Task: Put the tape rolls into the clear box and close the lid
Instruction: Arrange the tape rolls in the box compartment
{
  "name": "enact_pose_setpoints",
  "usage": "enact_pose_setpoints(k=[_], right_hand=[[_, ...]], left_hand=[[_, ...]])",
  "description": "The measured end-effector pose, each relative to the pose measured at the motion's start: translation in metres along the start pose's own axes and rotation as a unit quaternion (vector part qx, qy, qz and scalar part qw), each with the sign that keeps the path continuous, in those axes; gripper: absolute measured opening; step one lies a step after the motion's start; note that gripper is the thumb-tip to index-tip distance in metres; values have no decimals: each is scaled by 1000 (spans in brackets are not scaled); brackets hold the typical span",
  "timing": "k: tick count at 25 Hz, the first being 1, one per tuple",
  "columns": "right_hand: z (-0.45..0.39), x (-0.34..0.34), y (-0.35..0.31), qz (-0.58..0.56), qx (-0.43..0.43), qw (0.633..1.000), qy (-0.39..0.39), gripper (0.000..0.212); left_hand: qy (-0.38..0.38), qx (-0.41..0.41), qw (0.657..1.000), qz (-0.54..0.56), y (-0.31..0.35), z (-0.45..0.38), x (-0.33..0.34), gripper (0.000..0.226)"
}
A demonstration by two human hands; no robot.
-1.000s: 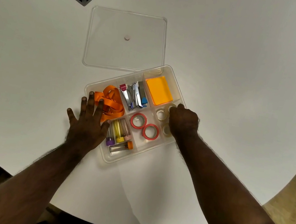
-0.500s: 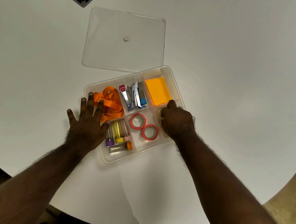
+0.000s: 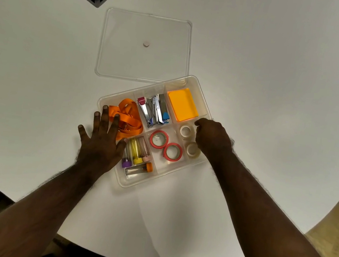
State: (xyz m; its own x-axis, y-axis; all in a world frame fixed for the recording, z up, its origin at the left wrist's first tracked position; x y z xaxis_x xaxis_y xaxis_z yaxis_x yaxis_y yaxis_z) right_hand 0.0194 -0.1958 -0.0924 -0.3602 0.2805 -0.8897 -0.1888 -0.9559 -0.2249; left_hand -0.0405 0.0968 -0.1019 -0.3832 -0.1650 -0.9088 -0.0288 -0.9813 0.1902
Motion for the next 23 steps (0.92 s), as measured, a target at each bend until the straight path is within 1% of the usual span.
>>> enact_pose_setpoints(k=[2,3,6,8,9,12,14,17,18,21,23], right_hand=[[-5,4,1,-15,22,997,-76,37],[-6,6,-1,-23,30,995,-95,38],[-7,10,-4,-68,57,994,-67,31],[-9,12,-5,-67,66,994,-60,22],[-10,12,-5,-68,72,993,-60,22],[-12,12,-5,-94,93,988,-75,20],[-9,11,-4,-98,91,988,-78,22],[-8,11,-1,-59,62,994,-66,27],[-8,11,0,-61,68,994,-62,26],[-7,12,-1,-96,90,988,-78,22],[-6,13,-1,-124,96,984,-79,26]], left_hand=[[-2,-1,1000,-1,0,0,0,78],[-4,-2,1000,-3,0,0,-1,78],[-11,-4,1000,-6,1,0,-2,82],[-11,-5,1000,-5,2,0,-3,82],[-10,-6,1000,-5,2,0,-3,81],[-10,-5,1000,-6,1,0,-3,81],[-12,-5,1000,-2,1,-1,-3,82],[-8,-4,1000,5,1,-1,-2,80],[-5,-4,1000,6,1,-1,-2,79],[-7,-6,1000,9,1,-2,-1,80],[-9,-8,1000,10,1,-3,-1,81]])
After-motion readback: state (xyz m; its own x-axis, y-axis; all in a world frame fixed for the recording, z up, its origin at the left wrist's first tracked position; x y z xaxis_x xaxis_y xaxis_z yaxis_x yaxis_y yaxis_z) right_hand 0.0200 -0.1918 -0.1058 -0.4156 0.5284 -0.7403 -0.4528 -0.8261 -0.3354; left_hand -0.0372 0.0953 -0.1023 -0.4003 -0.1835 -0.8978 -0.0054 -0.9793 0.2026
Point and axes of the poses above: each hand's wrist, its own z-axis away from the middle knuckle, its own x-axis out of the palm, y = z × x, the point moved 1 cm from there along -z, towards the middle knuckle, and after that the axes turned 5 degrees about x, right-handed, at the moved point
